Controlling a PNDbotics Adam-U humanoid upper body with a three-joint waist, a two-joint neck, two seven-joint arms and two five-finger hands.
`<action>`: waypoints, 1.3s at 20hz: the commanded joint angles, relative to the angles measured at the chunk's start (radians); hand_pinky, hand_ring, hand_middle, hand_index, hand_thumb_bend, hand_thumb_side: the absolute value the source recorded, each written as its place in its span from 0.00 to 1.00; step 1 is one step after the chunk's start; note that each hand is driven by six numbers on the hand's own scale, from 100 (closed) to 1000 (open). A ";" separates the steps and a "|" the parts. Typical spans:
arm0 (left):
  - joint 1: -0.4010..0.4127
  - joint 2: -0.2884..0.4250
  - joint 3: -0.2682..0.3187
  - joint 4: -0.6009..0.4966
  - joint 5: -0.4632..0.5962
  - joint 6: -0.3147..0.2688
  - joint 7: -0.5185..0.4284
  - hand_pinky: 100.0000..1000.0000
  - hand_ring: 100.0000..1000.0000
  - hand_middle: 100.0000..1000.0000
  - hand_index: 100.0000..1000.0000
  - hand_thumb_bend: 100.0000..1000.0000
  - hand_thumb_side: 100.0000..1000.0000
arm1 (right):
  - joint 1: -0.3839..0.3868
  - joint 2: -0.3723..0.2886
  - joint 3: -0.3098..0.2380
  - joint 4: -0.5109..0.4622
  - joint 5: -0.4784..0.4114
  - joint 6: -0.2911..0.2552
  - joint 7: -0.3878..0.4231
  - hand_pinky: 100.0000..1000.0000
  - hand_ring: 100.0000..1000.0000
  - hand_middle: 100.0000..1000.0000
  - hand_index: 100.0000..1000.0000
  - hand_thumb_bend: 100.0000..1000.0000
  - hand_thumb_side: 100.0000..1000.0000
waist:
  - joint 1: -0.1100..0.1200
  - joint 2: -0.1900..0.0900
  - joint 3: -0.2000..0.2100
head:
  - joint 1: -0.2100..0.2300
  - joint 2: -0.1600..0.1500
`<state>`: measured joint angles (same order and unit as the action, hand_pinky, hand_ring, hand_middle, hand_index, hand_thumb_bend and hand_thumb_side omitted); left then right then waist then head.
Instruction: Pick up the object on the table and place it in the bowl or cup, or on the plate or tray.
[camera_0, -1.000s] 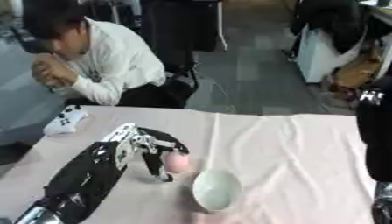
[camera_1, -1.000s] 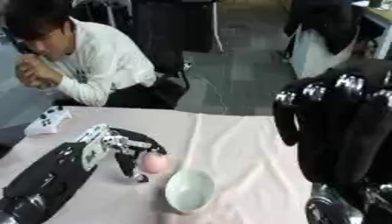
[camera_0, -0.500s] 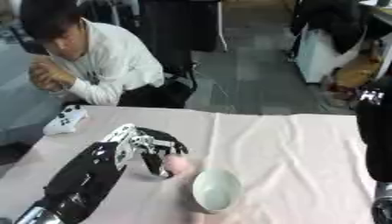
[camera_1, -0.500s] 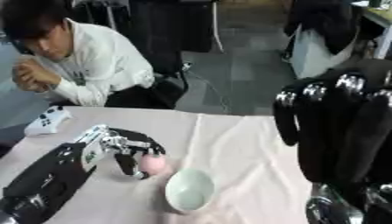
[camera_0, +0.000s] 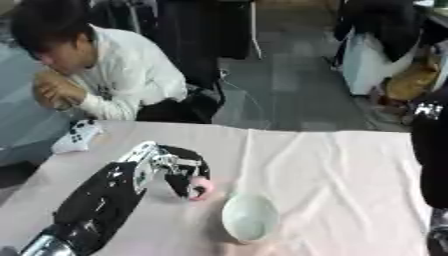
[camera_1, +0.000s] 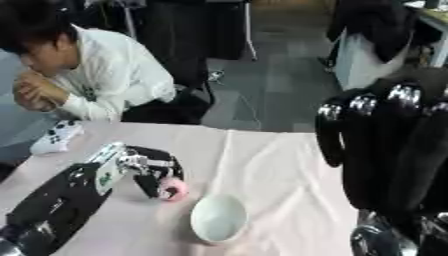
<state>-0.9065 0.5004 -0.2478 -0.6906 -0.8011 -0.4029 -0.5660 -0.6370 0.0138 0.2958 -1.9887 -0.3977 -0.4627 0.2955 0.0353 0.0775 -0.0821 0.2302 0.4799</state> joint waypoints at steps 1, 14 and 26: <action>-0.010 0.016 0.009 -0.011 -0.014 -0.001 0.043 0.00 0.00 0.35 0.52 0.00 0.43 | -0.020 0.004 0.001 -0.011 0.001 -0.001 0.001 0.00 0.00 0.00 0.17 0.66 0.62 | 0.000 -0.011 0.000 | 0.007 -0.012; 0.017 0.033 0.013 -0.050 -0.067 -0.049 0.242 0.00 0.00 0.06 0.32 0.00 0.50 | -0.019 0.002 0.000 -0.011 0.001 -0.002 0.000 0.00 0.00 0.00 0.17 0.66 0.62 | 0.000 -0.011 0.003 | 0.007 -0.009; 0.077 0.122 -0.030 -0.246 0.123 0.000 0.211 0.00 0.00 0.05 0.32 0.00 0.51 | -0.015 -0.011 -0.001 -0.011 0.001 -0.002 -0.003 0.00 0.00 0.00 0.17 0.66 0.62 | 0.005 -0.015 0.012 | -0.002 -0.001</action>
<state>-0.8163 0.5764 -0.2745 -0.8932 -0.7077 -0.4089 -0.3490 -0.6370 0.0120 0.2956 -1.9887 -0.3969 -0.4634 0.2945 0.0371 0.0781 -0.0715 0.2302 0.4807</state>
